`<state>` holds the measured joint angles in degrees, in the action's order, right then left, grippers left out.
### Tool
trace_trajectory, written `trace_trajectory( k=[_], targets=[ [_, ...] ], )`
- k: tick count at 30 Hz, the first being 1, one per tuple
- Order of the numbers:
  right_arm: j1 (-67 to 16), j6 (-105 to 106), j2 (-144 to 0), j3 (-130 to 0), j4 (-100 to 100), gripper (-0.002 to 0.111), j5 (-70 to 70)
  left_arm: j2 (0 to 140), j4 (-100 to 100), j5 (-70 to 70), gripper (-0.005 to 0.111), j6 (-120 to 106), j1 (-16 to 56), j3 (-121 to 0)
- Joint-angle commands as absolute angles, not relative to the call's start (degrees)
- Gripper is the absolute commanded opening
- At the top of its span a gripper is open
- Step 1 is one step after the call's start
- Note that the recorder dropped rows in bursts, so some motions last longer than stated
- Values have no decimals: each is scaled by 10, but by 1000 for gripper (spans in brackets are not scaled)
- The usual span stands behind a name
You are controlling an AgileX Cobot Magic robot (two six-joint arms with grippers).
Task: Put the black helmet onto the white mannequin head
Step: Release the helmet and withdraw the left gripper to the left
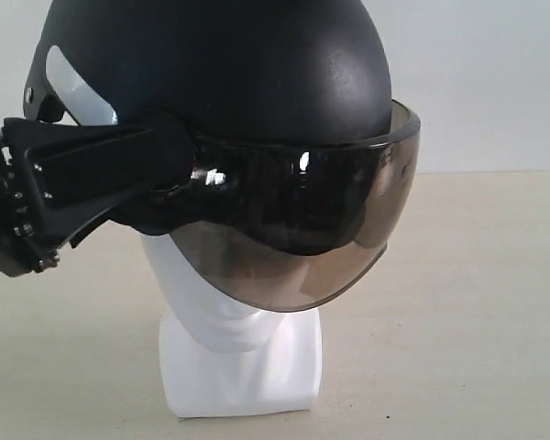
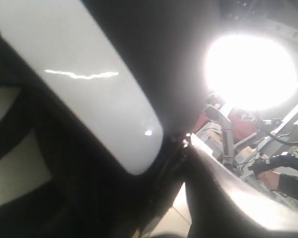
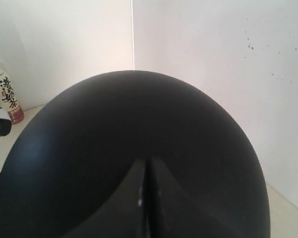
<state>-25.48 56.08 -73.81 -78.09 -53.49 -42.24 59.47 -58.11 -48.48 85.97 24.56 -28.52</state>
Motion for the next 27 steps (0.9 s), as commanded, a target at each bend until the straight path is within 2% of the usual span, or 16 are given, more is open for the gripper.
trace_trajectory(
  k=[1, 11, 16, 22, 27],
  targets=[
    [-286, 564, -770, -770, -492, 0, -450, 537, -740, -419, 44, 938, 251, -274],
    [-292, 555, -773, -770, -480, 0, -433, 468, -939, -293, 44, 1132, 251, -274],
    [-292, 555, -773, -770, -481, 0, -429, 465, -975, -269, 44, 1175, 251, -274],
    [-292, 550, -773, -770, -481, 0, -431, 464, -999, -311, 43, 1204, 251, -268],
    [-292, 545, -773, -770, -481, 0, -432, 464, -999, -355, 34, 1204, 251, -249]
  ],
)
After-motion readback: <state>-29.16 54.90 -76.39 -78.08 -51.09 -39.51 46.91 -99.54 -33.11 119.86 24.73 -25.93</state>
